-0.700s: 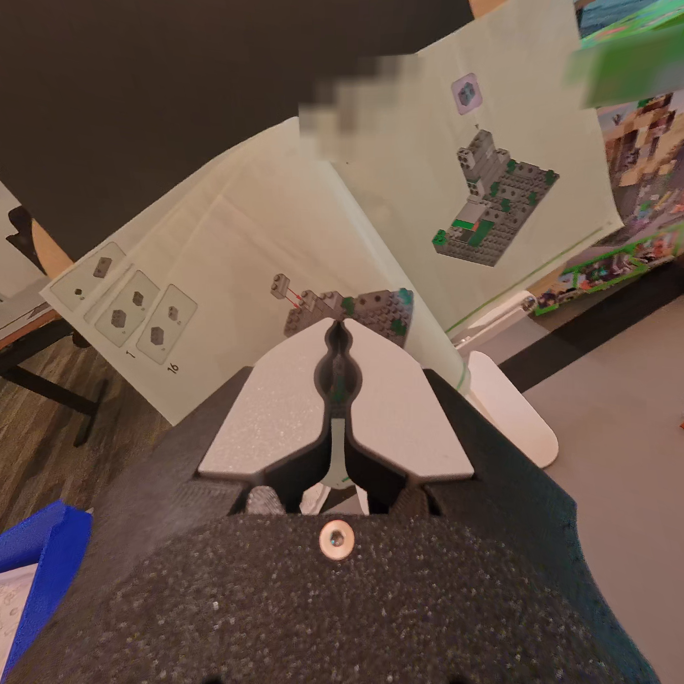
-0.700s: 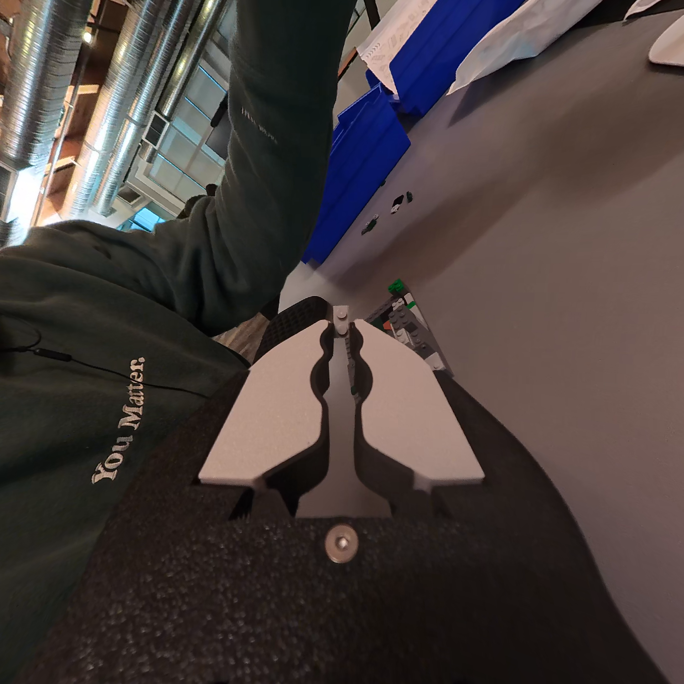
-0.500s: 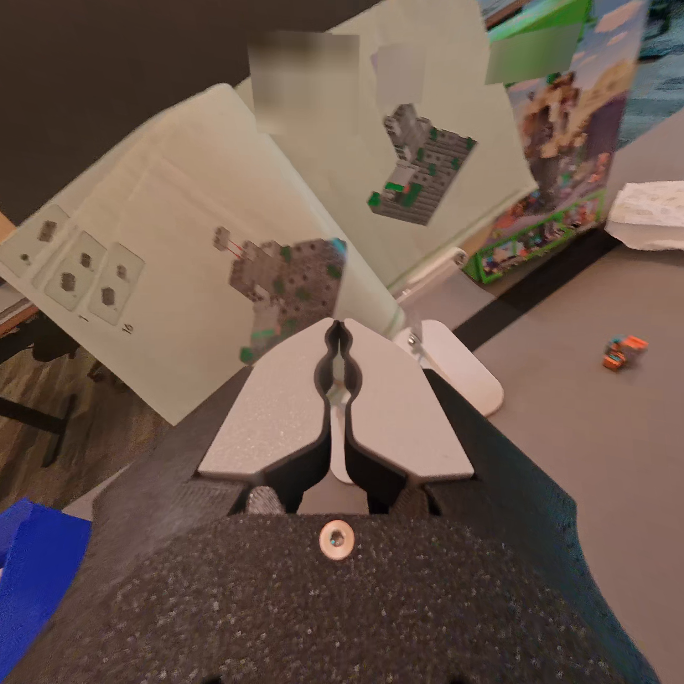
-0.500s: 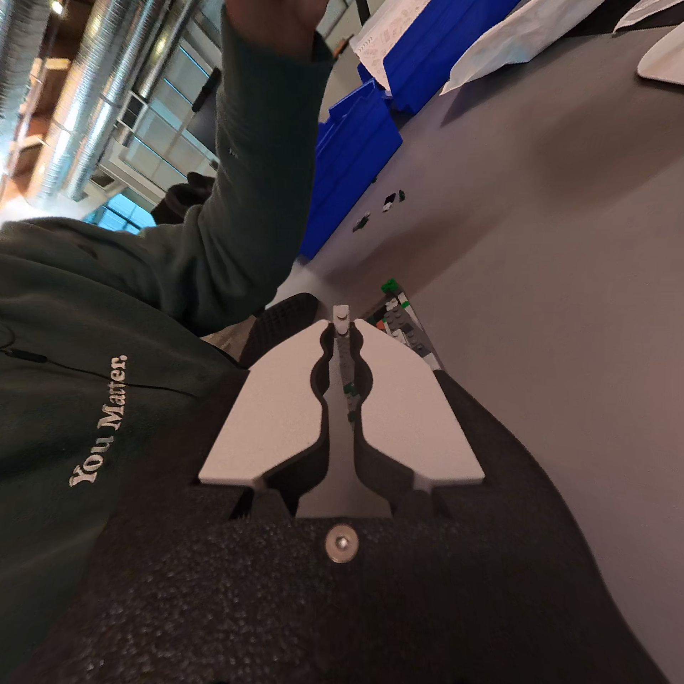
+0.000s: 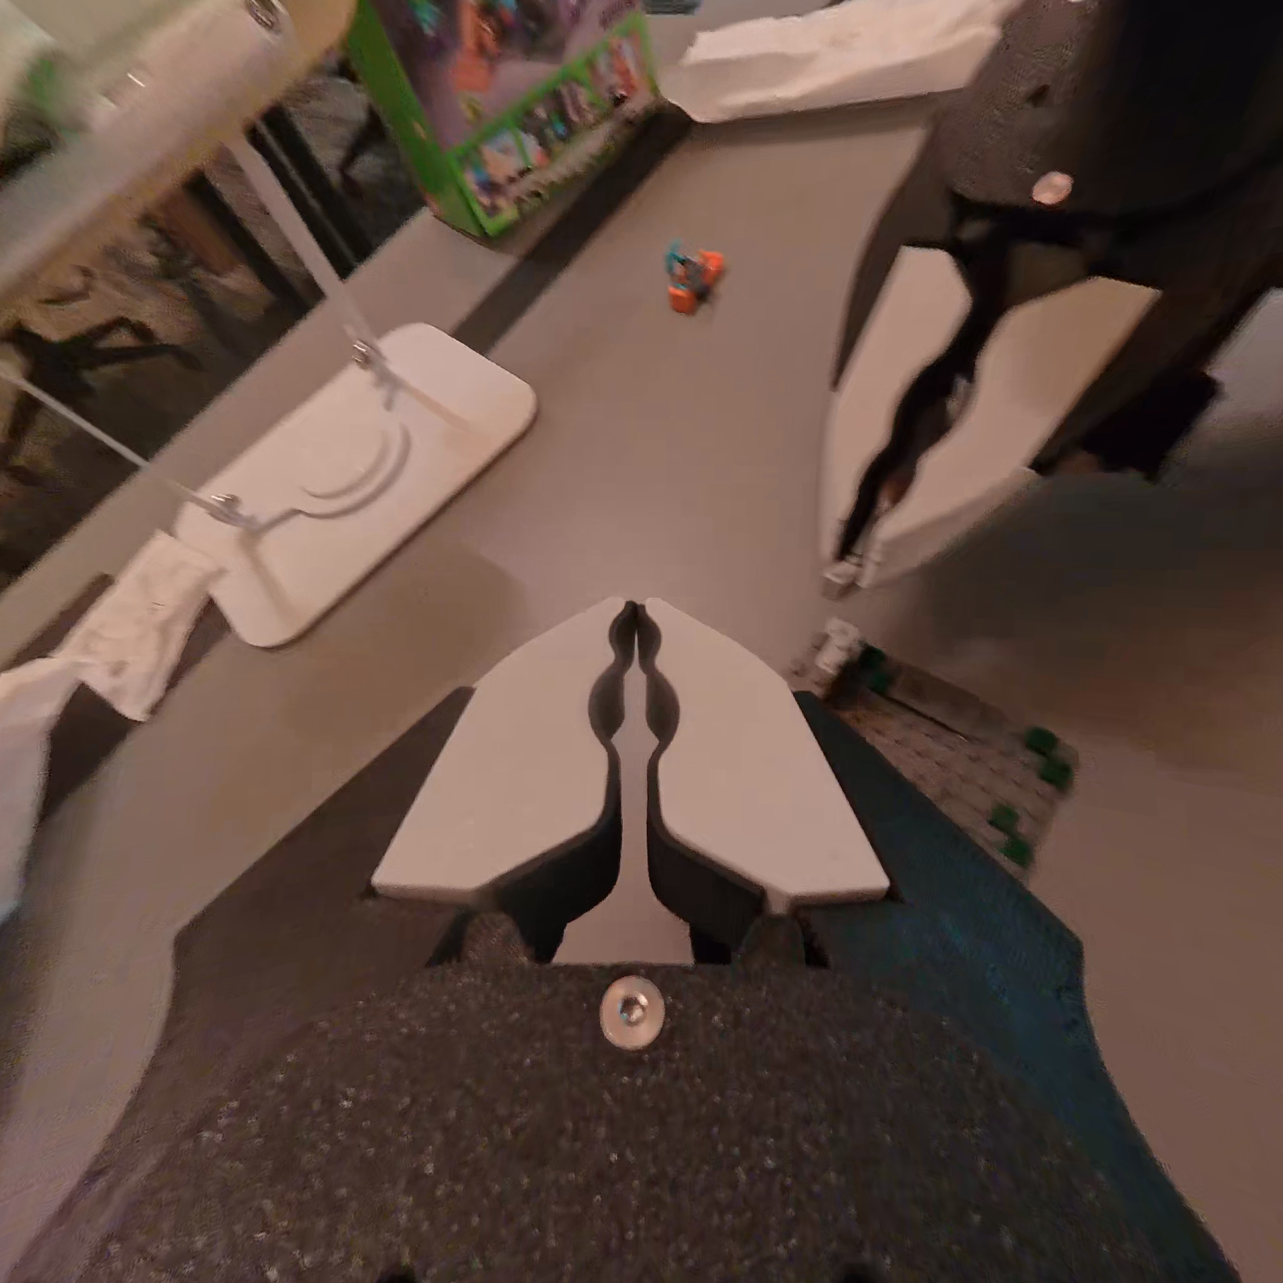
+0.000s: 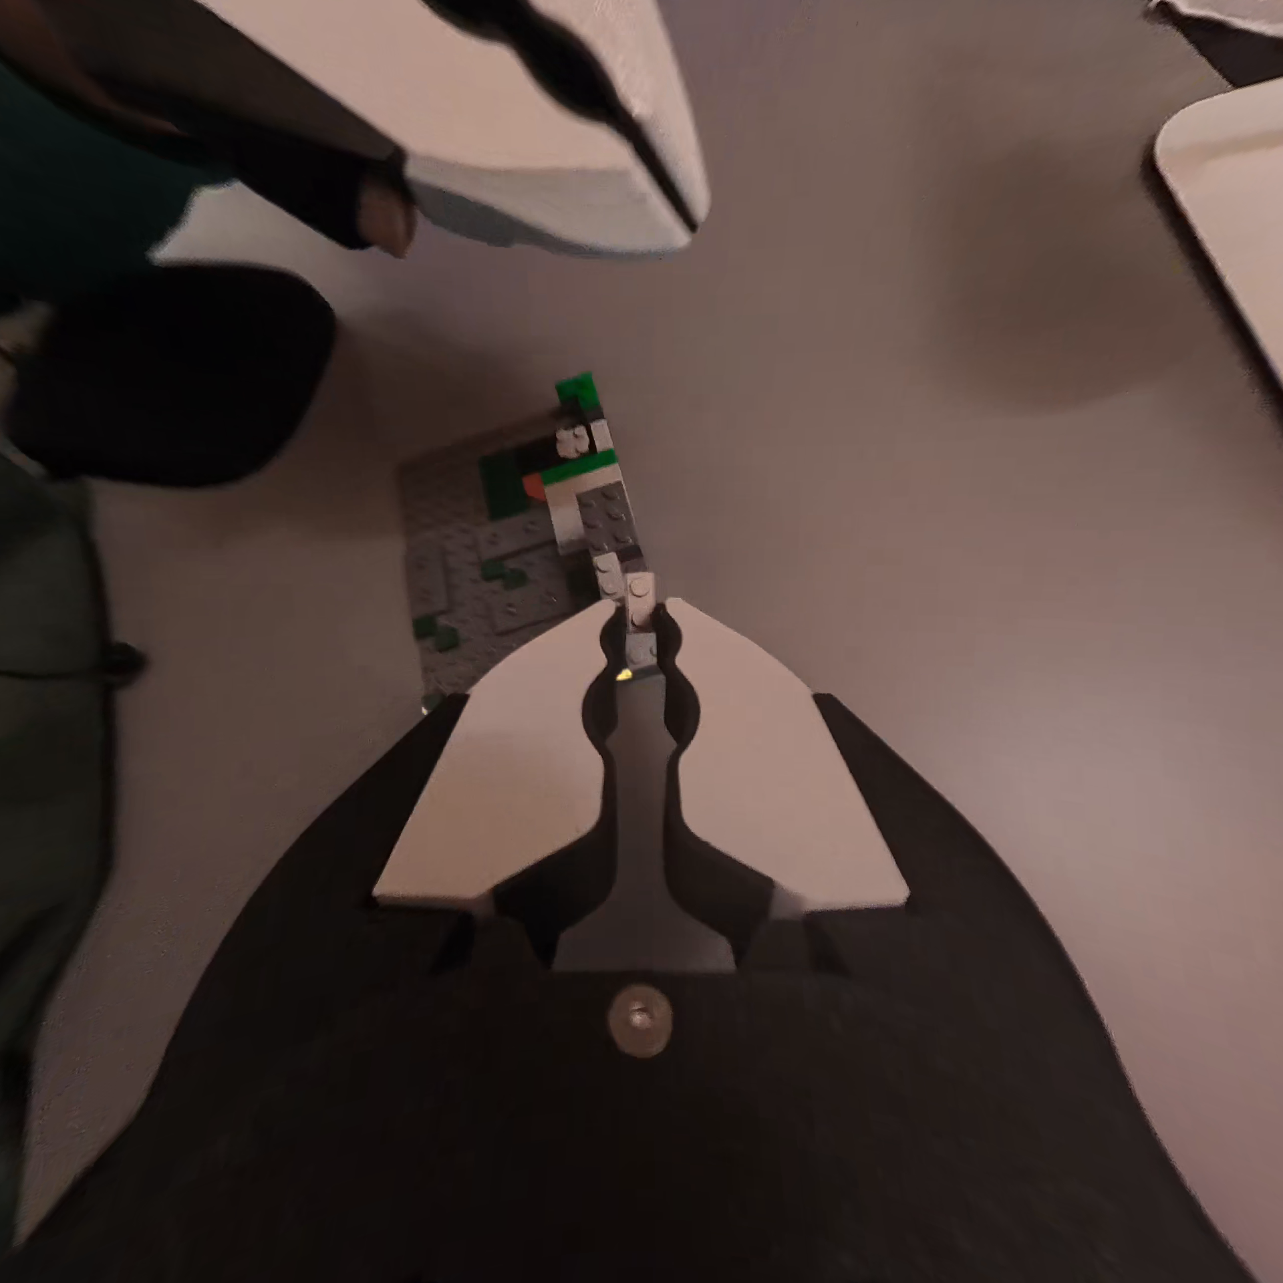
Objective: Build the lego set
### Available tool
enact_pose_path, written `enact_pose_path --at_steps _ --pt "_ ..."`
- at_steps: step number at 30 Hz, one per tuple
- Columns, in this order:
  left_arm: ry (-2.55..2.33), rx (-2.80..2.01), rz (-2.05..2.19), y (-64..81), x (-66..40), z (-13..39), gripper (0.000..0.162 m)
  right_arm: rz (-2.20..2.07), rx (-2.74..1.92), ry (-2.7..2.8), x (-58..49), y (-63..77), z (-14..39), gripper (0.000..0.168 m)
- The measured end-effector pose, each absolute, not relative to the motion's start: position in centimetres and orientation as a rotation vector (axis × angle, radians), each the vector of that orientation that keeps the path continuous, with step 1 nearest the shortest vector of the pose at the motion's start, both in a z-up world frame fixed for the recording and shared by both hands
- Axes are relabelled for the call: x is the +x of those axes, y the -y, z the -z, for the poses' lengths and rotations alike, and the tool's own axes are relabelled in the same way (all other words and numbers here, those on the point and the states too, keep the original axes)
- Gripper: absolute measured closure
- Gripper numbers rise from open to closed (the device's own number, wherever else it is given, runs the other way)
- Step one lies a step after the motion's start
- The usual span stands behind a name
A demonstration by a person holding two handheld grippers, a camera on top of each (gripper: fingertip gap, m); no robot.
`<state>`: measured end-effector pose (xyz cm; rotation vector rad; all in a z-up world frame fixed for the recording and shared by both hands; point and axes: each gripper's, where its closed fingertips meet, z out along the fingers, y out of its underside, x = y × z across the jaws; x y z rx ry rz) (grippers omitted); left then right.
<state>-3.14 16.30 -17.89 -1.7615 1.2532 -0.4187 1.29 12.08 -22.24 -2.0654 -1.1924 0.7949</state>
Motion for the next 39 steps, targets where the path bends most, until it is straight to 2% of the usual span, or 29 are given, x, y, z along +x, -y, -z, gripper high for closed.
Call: enact_pose_path --at_steps 4,5,7,20,39 --pt "-1.308 -1.77 0.51 -14.0 -3.6 20.2 0.162 -0.672 -2.046 1.375 0.9 -12.2 23.4 0.161" --pt "-1.321 -1.773 0.548 -13.5 -3.4 20.6 0.143 -0.656 -2.048 1.402 0.9 -12.2 23.5 0.161" --pt "-1.351 -1.795 0.6 -12.6 -3.2 21.5 0.138 -0.65 -2.059 1.443 0.7 -12.3 23.7 0.161" --pt "-1.404 -1.802 0.656 -11.7 -3.4 23.7 0.135 -0.717 -2.132 1.548 -0.3 -12.2 23.9 0.16" --pt "-1.393 -1.801 0.68 -11.9 -3.5 24.2 0.136 -0.977 -2.069 1.482 -1.1 -11.8 23.5 0.148"
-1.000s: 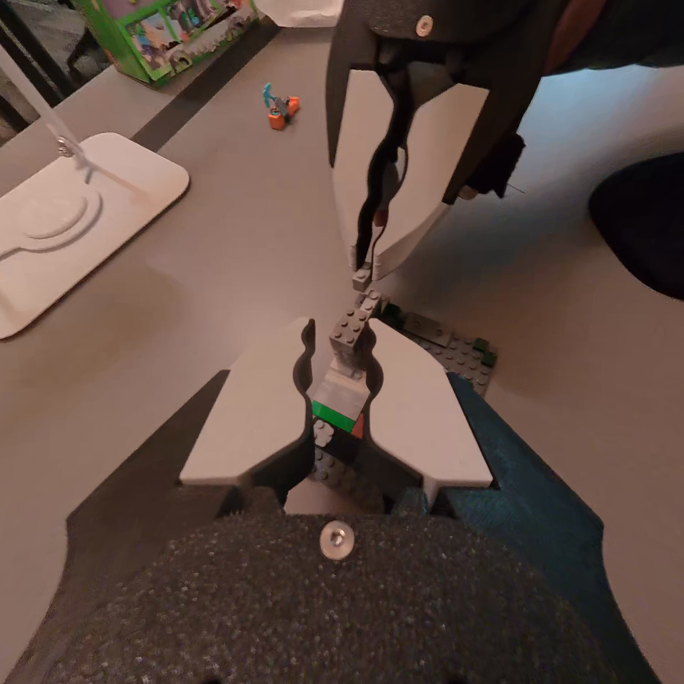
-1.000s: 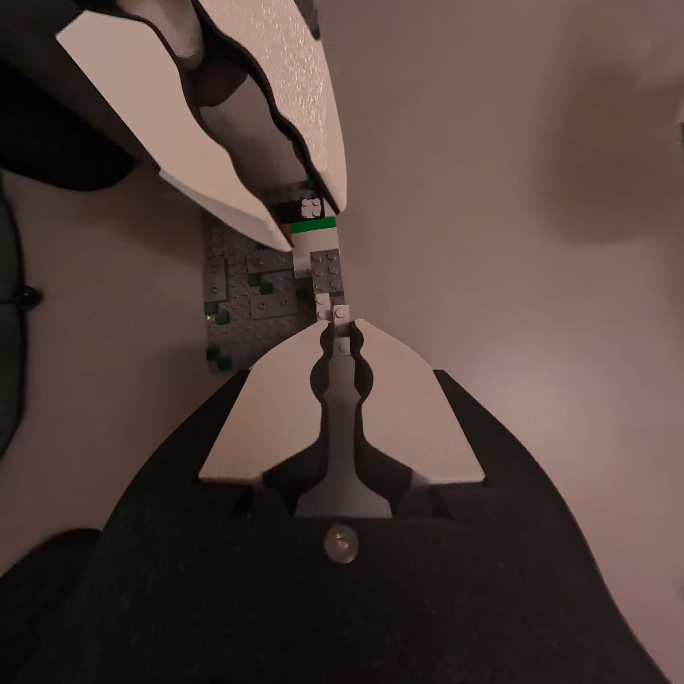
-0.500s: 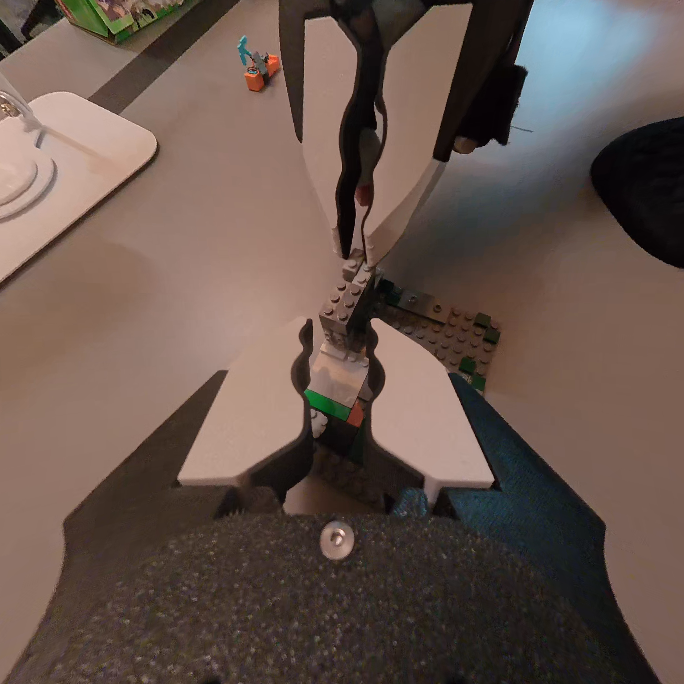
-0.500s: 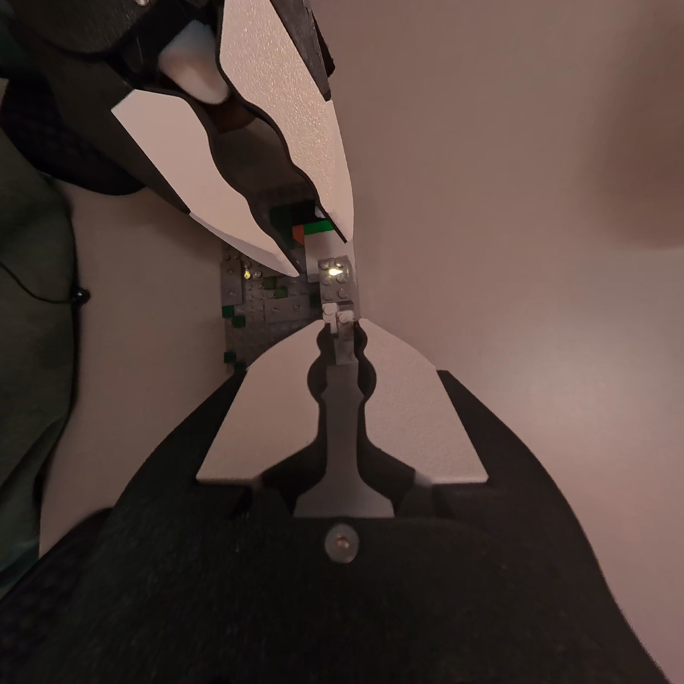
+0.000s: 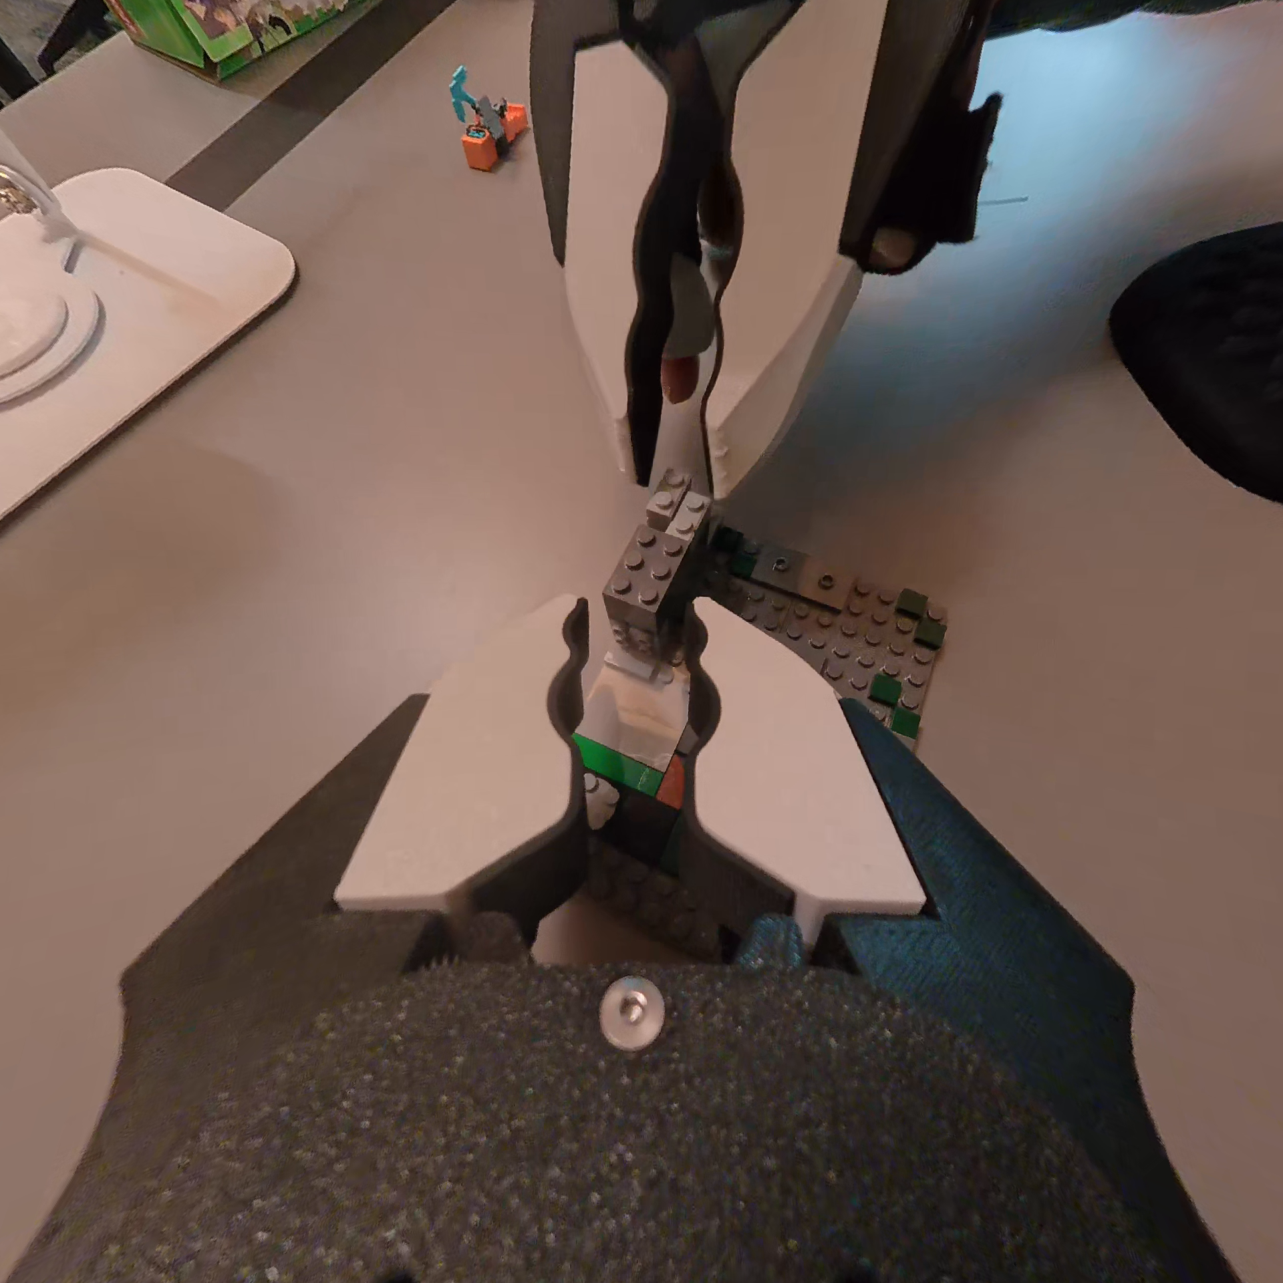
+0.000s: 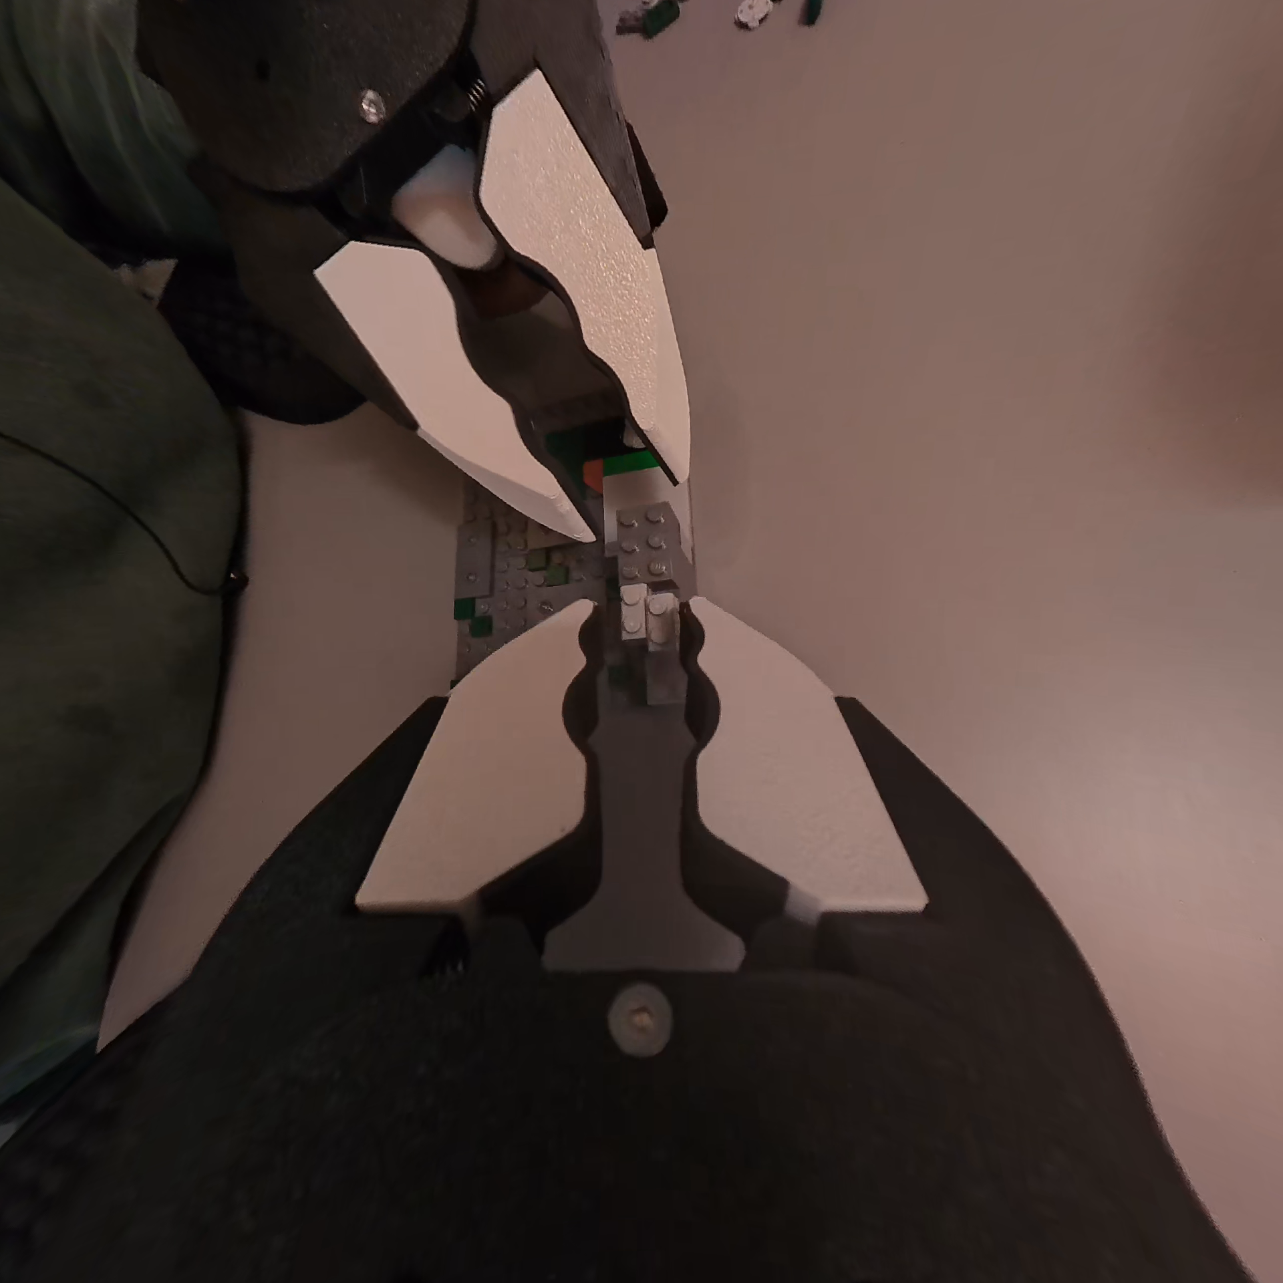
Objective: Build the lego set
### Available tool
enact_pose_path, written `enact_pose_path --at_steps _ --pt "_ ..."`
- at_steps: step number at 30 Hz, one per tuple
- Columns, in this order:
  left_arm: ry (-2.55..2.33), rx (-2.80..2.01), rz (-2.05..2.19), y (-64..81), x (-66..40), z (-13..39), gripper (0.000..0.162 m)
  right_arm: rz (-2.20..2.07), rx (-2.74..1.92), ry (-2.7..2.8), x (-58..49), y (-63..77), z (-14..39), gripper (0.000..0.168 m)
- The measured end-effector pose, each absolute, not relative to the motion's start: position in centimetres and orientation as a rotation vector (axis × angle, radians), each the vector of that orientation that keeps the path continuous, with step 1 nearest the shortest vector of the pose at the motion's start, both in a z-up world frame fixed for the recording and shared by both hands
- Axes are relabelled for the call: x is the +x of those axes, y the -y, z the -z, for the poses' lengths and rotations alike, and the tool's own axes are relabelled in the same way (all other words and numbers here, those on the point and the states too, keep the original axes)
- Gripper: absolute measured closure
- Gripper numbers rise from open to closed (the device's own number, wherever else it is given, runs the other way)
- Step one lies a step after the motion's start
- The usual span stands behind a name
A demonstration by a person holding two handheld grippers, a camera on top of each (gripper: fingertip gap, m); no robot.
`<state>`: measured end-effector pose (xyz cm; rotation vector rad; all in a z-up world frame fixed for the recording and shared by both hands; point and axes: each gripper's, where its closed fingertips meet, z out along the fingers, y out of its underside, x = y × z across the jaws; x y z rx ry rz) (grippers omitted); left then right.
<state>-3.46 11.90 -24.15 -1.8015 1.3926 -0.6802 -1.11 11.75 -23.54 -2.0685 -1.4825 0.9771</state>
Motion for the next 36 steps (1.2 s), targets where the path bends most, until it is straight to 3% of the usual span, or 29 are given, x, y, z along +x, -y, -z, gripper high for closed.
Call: enact_pose_path --at_steps 5,11,26,32,36 --pt "-1.387 -1.8 0.682 -12.0 -3.5 24.1 0.137 -0.923 -1.999 1.51 0.3 -12.1 23.3 0.148" --pt "-1.376 -1.805 0.677 -12.3 -3.7 24.0 0.138 -0.849 -1.969 1.494 0.4 -12.7 24.4 0.164" --pt "-1.39 -1.804 0.678 -12.1 -3.7 24.1 0.138 -0.887 -1.965 1.526 0.0 -12.8 24.6 0.162" --pt "-1.363 -1.81 0.682 -12.4 -4.2 23.5 0.138 -1.065 -1.987 1.476 -0.5 -12.4 23.0 0.145" --pt "-1.316 -1.824 0.657 -12.9 -5.3 23.0 0.138 -0.945 -1.949 1.538 -1.5 -11.9 23.0 0.13"
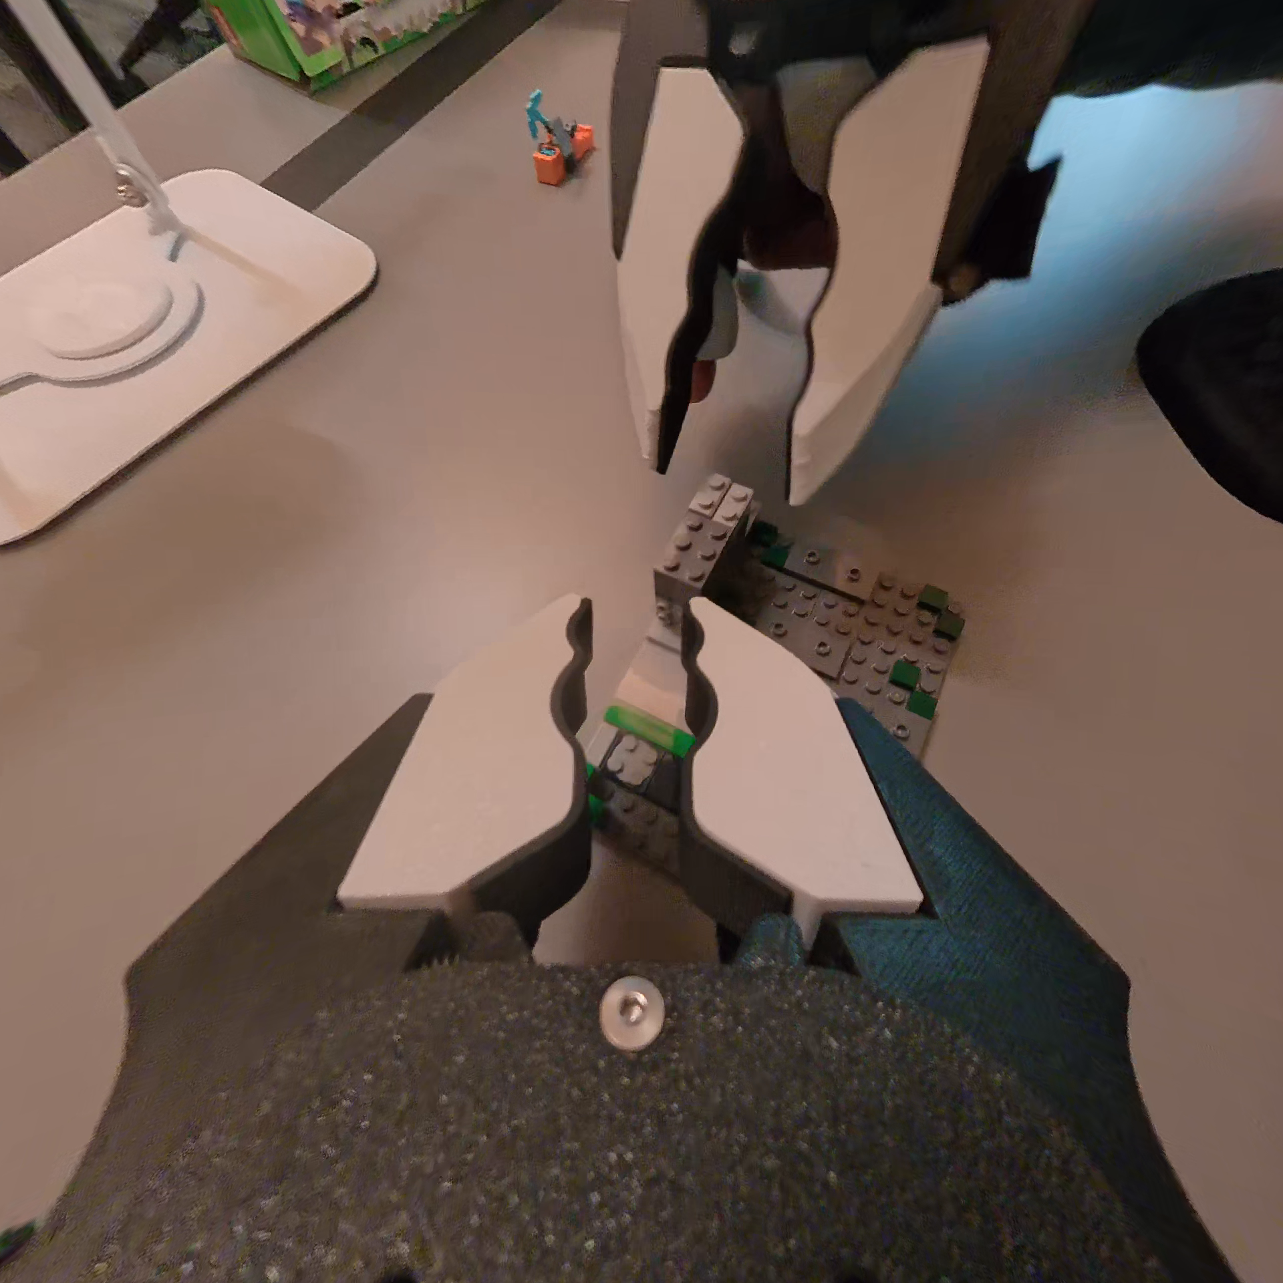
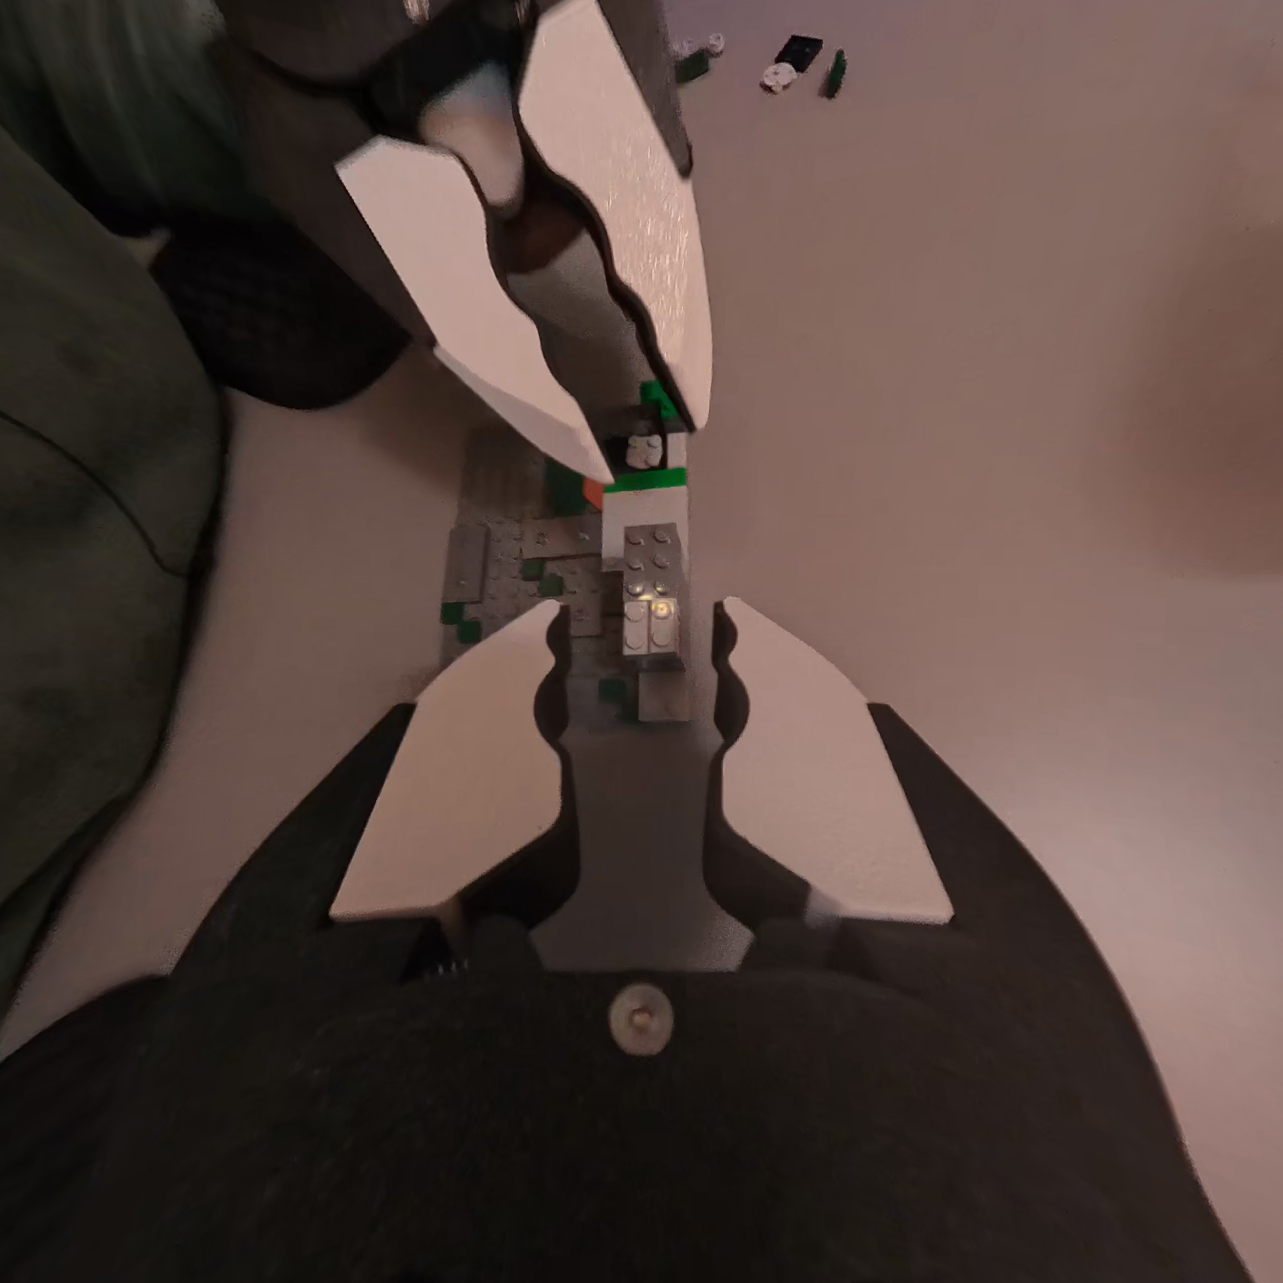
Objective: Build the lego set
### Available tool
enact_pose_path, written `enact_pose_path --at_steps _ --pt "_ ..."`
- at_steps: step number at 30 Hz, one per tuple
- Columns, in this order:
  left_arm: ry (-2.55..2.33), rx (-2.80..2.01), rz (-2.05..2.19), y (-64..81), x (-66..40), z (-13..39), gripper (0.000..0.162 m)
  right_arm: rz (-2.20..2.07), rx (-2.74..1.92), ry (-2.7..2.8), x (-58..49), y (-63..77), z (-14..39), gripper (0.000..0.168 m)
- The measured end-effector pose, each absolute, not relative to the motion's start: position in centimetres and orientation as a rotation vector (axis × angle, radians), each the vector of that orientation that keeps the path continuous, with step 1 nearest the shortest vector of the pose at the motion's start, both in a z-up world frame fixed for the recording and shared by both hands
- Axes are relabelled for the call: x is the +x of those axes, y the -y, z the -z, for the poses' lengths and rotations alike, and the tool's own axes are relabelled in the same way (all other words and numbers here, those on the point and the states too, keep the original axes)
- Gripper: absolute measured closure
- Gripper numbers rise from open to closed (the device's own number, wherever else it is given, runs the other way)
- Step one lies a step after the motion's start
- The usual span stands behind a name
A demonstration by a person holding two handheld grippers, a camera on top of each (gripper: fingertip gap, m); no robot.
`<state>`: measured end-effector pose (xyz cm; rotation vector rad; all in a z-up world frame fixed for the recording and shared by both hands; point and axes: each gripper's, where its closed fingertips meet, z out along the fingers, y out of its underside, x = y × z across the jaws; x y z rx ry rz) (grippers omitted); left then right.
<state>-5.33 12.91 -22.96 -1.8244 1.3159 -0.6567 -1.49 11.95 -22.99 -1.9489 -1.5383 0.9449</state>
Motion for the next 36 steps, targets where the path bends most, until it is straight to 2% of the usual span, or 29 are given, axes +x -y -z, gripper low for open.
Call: enact_pose_path --at_steps 5,8,15,22,28,36 --pt "-1.235 -1.869 0.644 -13.1 -7.3 22.7 0.139 -0.642 -1.904 1.594 -2.2 -12.1 25.1 0.126" --pt "-1.194 -1.903 0.645 -12.8 -8.3 22.9 0.139 -0.566 -1.889 1.588 -2.3 -12.4 26.0 0.131" --pt "-1.113 -1.965 0.668 -12.1 -10.1 23.5 0.14 -0.601 -1.879 1.558 -2.7 -12.5 26.4 0.15" --pt "-1.071 -2.01 0.72 -11.6 -10.5 23.9 0.138 -0.674 -1.855 1.548 -2.6 -12.2 25.8 0.151" --pt "-0.917 -2.053 1.031 -10.5 -9.5 22.8 0.13 -0.732 -1.786 1.535 -1.1 -11.1 23.1 0.151" --pt "-0.724 -2.109 1.467 -7.4 -7.1 21.6 0.13 -0.735 -1.686 1.557 0.2 -8.0 19.9 0.151"
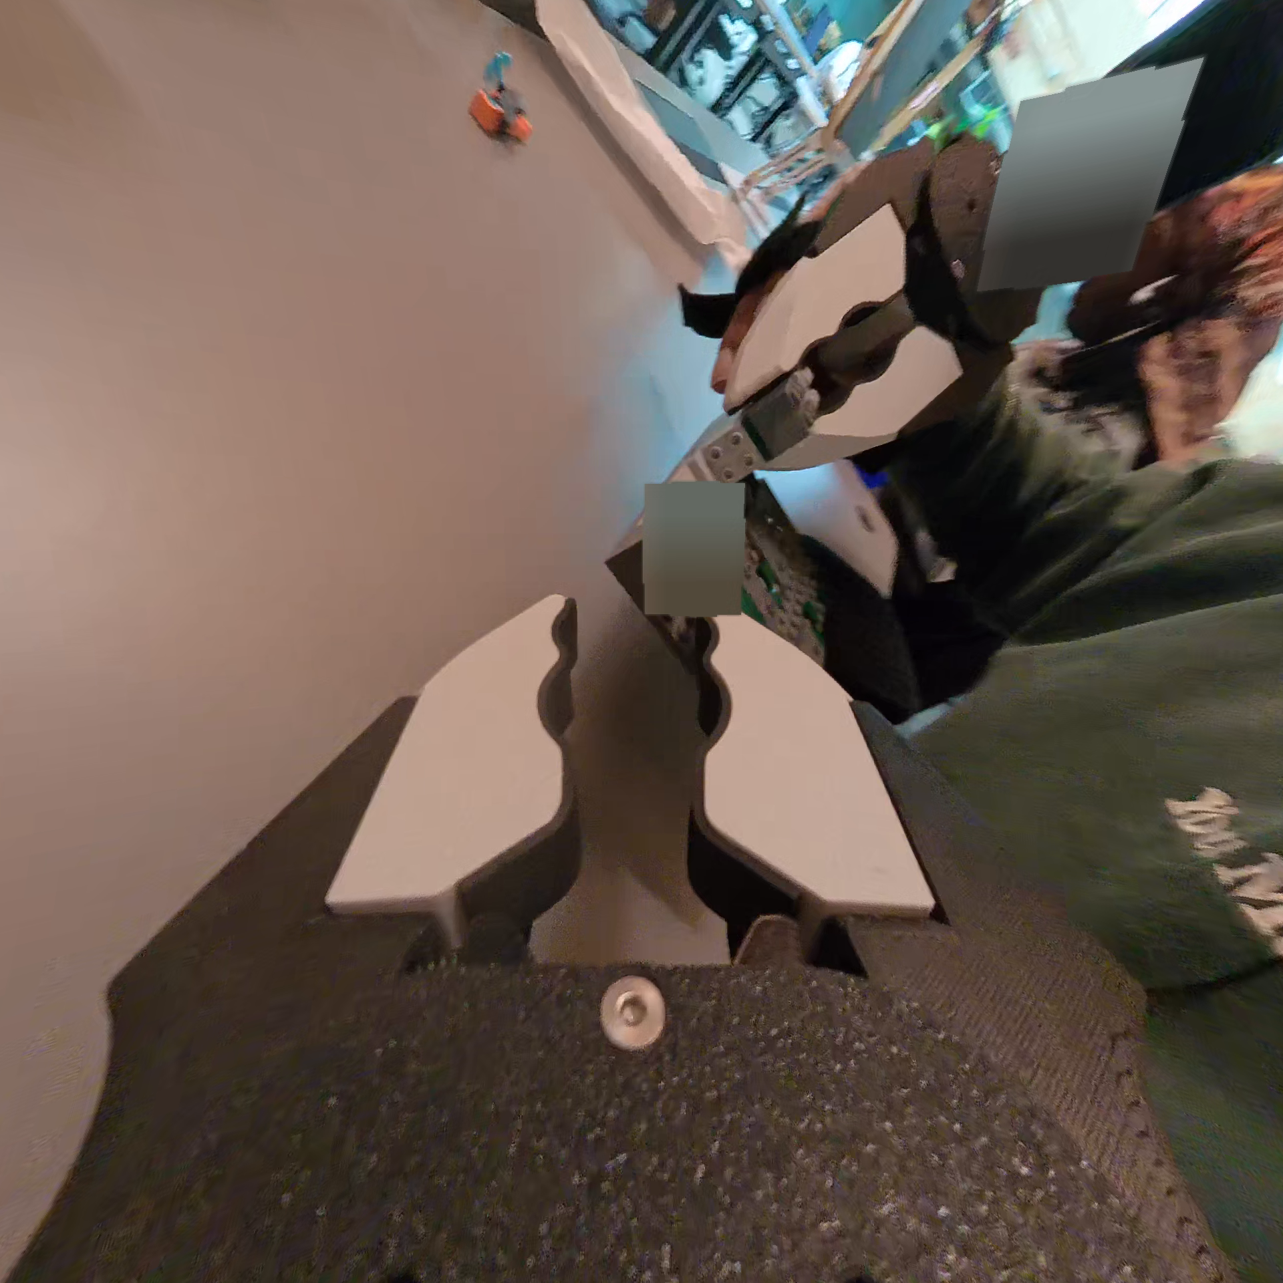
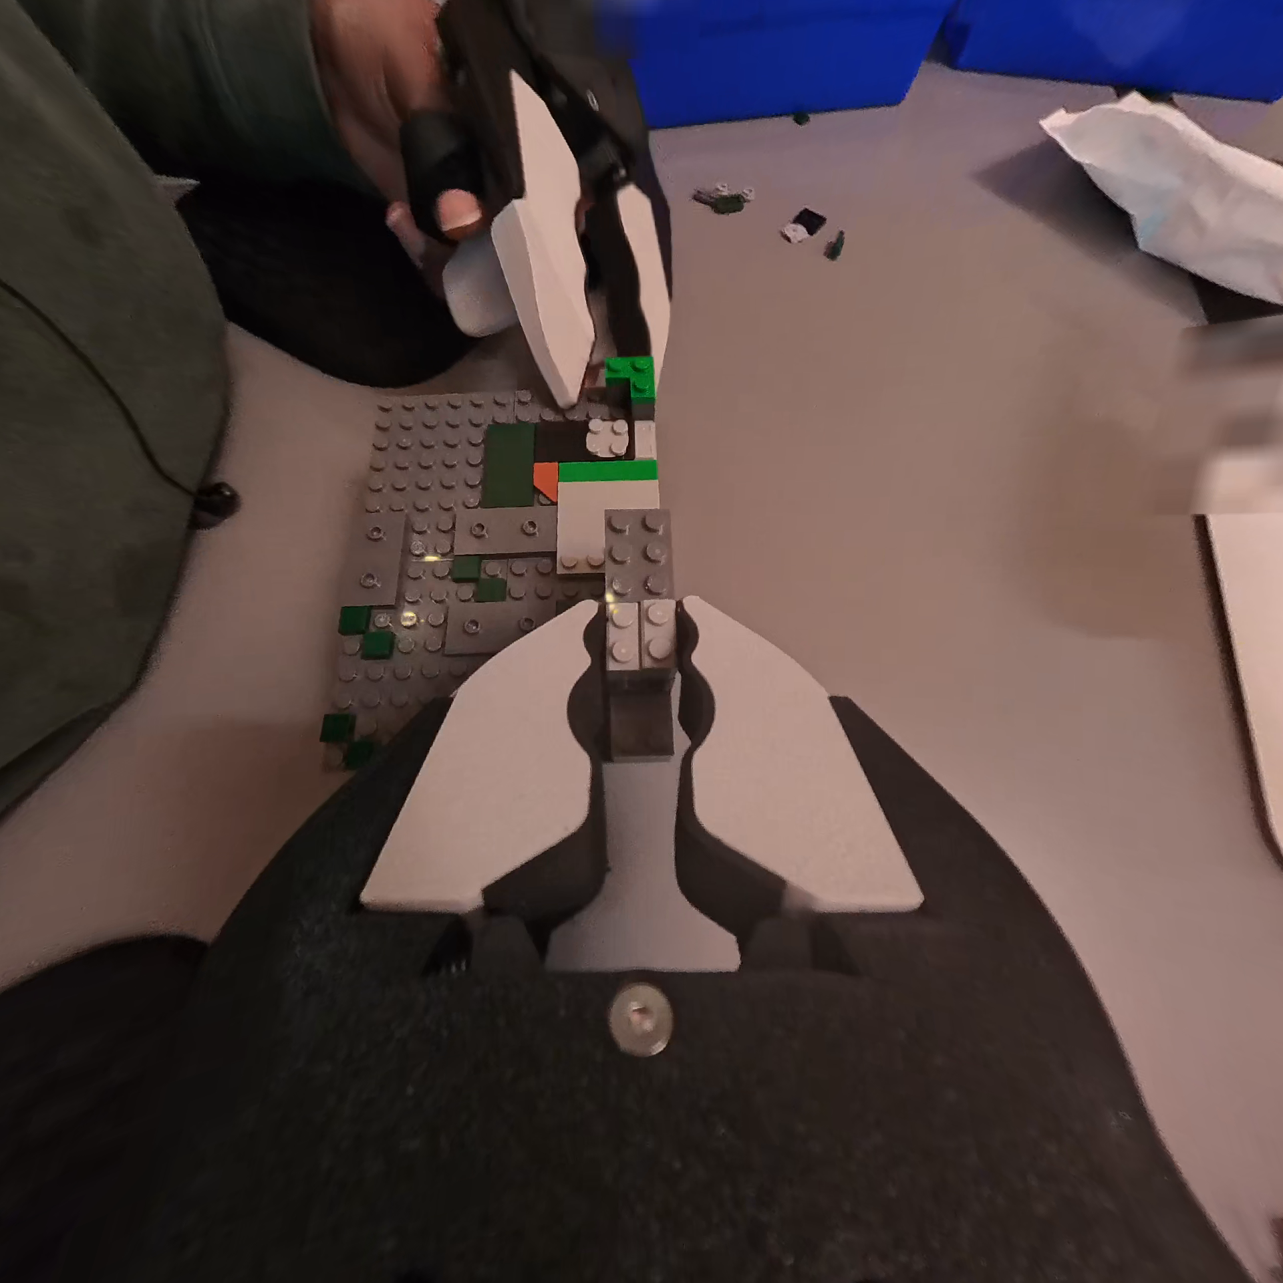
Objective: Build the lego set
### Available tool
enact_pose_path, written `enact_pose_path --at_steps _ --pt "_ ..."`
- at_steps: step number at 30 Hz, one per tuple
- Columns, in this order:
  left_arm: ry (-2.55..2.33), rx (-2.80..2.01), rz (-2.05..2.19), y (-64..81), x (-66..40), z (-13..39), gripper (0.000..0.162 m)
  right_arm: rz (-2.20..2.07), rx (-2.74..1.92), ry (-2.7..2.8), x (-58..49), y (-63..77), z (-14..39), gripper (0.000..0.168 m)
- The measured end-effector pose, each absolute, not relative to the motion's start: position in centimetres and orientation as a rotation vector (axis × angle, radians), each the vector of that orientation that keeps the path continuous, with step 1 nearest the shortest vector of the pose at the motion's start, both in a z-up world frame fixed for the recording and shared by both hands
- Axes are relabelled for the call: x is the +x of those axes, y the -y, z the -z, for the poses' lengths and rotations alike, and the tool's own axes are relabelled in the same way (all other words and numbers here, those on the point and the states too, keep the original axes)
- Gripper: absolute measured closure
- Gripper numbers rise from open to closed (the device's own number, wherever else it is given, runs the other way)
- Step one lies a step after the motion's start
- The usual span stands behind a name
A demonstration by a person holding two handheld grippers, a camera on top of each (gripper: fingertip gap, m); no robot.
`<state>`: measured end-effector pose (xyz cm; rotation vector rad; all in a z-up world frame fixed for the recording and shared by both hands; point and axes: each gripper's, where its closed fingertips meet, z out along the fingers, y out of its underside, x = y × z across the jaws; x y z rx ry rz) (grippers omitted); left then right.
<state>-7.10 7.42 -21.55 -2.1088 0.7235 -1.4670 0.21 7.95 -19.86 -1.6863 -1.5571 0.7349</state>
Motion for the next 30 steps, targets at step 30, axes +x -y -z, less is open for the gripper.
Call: enact_pose_path --at_steps 30 --pt "-0.18 -2.043 2.219 -3.3 -6.4 19.3 0.156 -0.893 -1.8 1.608 -0.1 -4.4 16.1 0.127"
